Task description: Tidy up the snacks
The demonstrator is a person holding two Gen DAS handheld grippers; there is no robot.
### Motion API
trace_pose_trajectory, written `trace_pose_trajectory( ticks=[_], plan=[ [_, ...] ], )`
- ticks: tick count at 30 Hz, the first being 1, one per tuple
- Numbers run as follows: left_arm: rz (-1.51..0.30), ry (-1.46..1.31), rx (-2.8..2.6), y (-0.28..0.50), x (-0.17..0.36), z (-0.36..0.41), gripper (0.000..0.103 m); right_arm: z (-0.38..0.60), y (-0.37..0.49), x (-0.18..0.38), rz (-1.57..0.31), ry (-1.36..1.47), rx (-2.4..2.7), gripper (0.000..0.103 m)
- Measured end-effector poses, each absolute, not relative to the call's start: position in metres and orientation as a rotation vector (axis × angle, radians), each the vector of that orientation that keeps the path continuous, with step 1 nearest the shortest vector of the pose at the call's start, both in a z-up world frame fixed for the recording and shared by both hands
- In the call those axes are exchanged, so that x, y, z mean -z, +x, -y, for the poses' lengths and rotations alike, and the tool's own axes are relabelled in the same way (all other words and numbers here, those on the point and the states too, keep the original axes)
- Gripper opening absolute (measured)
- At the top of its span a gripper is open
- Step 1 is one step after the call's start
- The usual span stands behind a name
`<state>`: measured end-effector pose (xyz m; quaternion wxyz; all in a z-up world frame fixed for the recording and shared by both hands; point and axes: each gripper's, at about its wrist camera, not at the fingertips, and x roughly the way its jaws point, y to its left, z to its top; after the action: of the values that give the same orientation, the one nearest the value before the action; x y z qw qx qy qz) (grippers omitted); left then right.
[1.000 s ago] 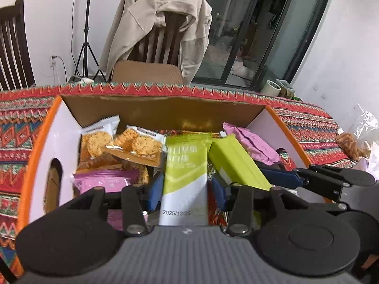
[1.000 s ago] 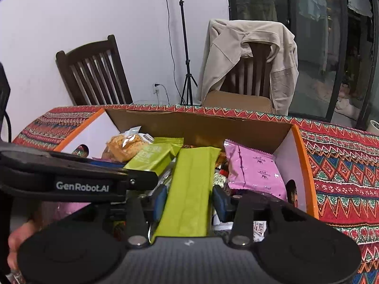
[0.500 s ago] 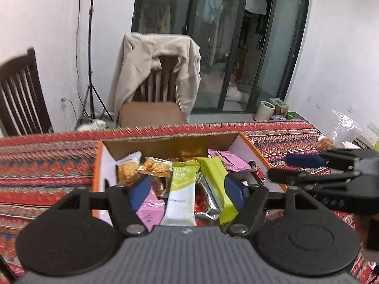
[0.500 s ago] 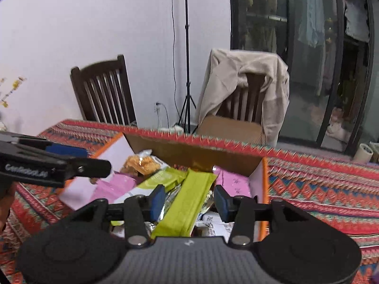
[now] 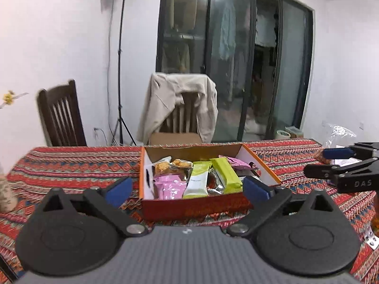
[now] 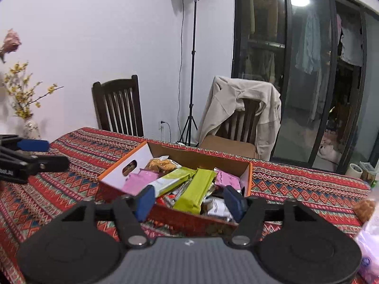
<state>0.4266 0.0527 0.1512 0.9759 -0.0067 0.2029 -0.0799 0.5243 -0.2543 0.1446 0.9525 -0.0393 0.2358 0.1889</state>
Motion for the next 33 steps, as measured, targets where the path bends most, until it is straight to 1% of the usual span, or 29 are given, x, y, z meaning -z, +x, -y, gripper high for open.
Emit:
trace_pose_trajectory(
  ticks=[1,2,6,8,13,18,21,24,29,31,33],
  plan=[
    [-0.399,-0.013,0.156,0.413,-0.151,-0.052,0.103,0.257,0.511,-0.144,-0.461,-0.080,-0.377,0.082],
    [-0.389,-0.011,0.155,0.401,-0.150,-0.052,0.103,0.260,0.499,-0.143,-0.446,-0.074,-0.372,0.085],
    [-0.346,-0.010,0.145,0.347,-0.139,-0.049,0.103,0.273,0.449,-0.139,-0.392,-0.049,-0.376,0.091],
    [-0.318,-0.020,0.129,0.317,-0.130,-0.046,0.103,0.279,0.419,-0.131,-0.362,-0.040,-0.371,0.098],
    [-0.248,-0.033,0.089,0.239,-0.104,-0.037,0.103,0.293,0.345,-0.109,-0.309,-0.012,-0.375,0.103],
    [-0.223,-0.044,0.027,0.168,-0.076,-0.031,0.103,0.298,0.268,-0.083,-0.267,0.005,-0.366,0.103],
    [-0.203,0.001,-0.037,0.127,-0.054,-0.026,0.103,0.296,0.223,-0.064,-0.248,0.000,-0.343,0.103],
    [-0.209,0.003,-0.046,0.089,-0.034,-0.024,0.103,0.291,0.184,-0.042,-0.253,0.001,-0.322,0.103],
    [-0.233,-0.070,-0.050,0.030,-0.005,-0.029,0.103,0.277,0.116,-0.011,-0.239,0.027,-0.330,0.103],
    [-0.271,-0.064,-0.004,0.022,0.004,-0.025,0.103,0.276,0.085,-0.001,-0.216,0.041,-0.318,0.103],
    [-0.318,-0.053,0.047,0.026,0.008,-0.019,0.103,0.276,0.069,0.008,-0.231,0.071,-0.293,0.103]
  ],
)
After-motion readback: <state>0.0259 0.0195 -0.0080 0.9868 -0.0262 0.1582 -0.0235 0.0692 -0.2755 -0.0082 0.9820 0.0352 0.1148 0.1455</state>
